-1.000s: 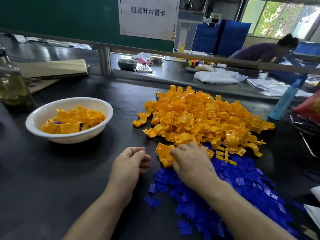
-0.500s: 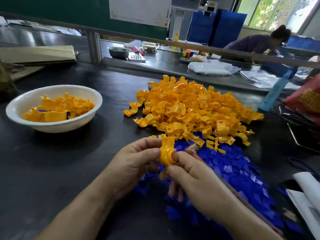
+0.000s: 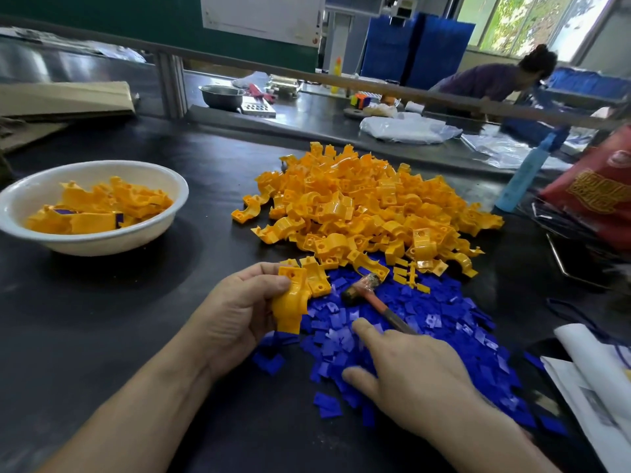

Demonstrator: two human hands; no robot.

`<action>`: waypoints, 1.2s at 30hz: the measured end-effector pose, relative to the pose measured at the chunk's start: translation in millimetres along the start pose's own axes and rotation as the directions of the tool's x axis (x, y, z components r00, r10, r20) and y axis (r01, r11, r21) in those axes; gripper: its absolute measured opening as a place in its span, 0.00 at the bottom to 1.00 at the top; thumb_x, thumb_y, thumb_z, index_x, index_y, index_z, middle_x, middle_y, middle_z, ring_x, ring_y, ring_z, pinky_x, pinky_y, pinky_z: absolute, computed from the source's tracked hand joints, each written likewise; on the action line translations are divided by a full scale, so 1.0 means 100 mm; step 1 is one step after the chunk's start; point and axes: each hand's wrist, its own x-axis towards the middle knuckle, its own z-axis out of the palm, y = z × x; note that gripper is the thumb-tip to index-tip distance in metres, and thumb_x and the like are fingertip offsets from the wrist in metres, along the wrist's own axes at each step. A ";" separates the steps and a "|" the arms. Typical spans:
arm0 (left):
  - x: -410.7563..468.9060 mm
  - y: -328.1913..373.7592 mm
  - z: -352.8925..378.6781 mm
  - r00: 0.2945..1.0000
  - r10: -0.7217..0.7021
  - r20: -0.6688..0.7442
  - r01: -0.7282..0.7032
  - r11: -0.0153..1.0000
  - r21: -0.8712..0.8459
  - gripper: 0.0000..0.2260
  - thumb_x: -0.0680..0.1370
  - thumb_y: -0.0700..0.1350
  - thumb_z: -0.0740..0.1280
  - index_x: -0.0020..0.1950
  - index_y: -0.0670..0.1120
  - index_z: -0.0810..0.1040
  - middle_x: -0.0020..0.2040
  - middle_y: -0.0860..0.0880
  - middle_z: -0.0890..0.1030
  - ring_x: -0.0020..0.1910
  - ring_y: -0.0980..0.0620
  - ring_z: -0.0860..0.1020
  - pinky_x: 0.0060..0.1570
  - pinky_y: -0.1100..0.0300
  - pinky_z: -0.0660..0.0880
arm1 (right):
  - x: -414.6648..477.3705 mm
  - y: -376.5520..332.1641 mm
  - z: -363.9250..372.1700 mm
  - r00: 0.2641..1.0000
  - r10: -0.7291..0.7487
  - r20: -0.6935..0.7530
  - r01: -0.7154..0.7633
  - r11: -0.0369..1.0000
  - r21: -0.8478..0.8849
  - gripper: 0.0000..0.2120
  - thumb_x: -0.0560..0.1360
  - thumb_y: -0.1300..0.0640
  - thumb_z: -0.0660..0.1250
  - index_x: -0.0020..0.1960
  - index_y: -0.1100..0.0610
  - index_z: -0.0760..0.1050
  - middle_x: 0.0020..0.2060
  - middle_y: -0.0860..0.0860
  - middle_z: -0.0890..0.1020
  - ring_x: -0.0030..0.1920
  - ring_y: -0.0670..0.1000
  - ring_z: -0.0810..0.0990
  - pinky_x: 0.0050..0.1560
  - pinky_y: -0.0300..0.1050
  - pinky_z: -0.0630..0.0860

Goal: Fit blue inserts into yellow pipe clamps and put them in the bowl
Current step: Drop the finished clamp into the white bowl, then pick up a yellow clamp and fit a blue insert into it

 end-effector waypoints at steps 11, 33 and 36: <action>0.02 -0.02 0.04 0.999 0.016 -0.031 -0.017 0.998 -0.054 0.20 0.70 0.42 0.70 0.61 0.41 0.77 0.50 0.40 0.84 0.41 0.47 0.83 0.37 0.56 0.81 | 0.27 -0.02 0.07 0.946 0.057 -0.320 0.046 0.950 0.307 0.09 0.80 0.43 0.56 0.54 0.44 0.71 0.43 0.45 0.80 0.41 0.48 0.79 0.38 0.46 0.77; 0.02 -0.22 0.17 0.989 0.144 -0.037 -0.112 0.886 0.450 0.22 0.65 0.52 0.74 0.58 0.53 0.79 0.48 0.47 0.85 0.47 0.50 0.85 0.48 0.55 0.81 | 0.23 -0.05 0.06 0.926 0.158 -0.342 0.275 0.334 0.901 0.10 0.78 0.56 0.63 0.50 0.40 0.75 0.43 0.44 0.83 0.41 0.47 0.82 0.39 0.40 0.80; 0.00 -0.23 0.18 0.994 0.109 0.025 -0.109 0.895 0.432 0.19 0.67 0.50 0.74 0.58 0.52 0.79 0.48 0.47 0.86 0.48 0.49 0.85 0.45 0.58 0.81 | 0.22 -0.07 0.05 0.900 0.141 -0.412 0.329 0.400 0.855 0.07 0.76 0.54 0.65 0.48 0.42 0.77 0.46 0.42 0.79 0.47 0.45 0.80 0.43 0.35 0.77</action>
